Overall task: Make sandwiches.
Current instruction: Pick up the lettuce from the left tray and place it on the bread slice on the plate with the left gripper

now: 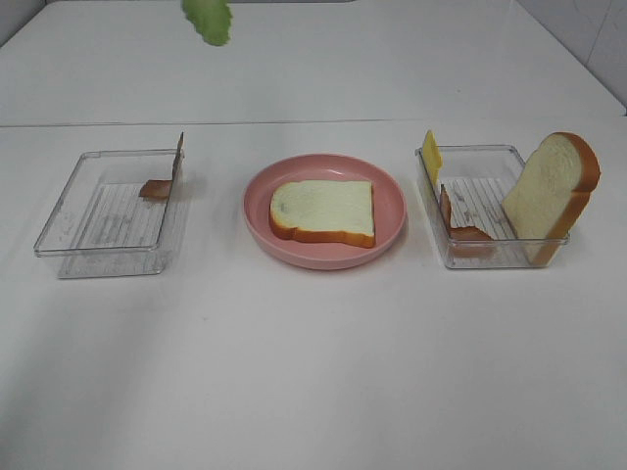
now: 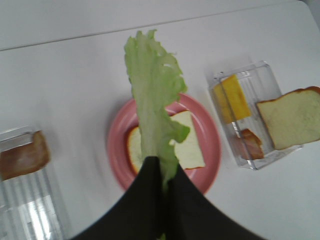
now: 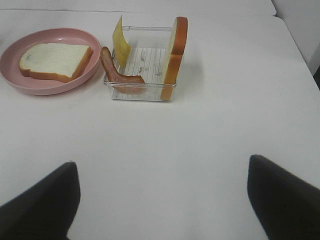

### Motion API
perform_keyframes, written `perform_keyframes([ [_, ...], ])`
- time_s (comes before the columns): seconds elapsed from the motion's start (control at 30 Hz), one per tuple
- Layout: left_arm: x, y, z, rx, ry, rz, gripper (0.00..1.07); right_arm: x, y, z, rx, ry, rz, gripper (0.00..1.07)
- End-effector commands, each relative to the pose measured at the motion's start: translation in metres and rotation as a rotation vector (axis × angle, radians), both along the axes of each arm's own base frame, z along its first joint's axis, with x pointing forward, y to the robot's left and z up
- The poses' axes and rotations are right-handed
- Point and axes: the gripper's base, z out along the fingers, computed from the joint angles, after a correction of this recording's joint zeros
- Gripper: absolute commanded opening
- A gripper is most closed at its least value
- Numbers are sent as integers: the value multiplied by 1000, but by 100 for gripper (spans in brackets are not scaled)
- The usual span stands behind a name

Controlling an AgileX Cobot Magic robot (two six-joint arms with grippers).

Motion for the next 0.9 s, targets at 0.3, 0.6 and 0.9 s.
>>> perform_keyframes([
  [0.3, 16, -83, -88, -44, 112, -202, 0, -3, -1, 0, -2, -22, -1, 82],
  [0.6, 29, -114, -157, -160, 213, -269, 0, -3, -1, 0, -2, -22, -1, 82],
  [0.9, 36, -118, -190, -171, 254, -246, 0, -3, -1, 0, -2, -22, -1, 82],
])
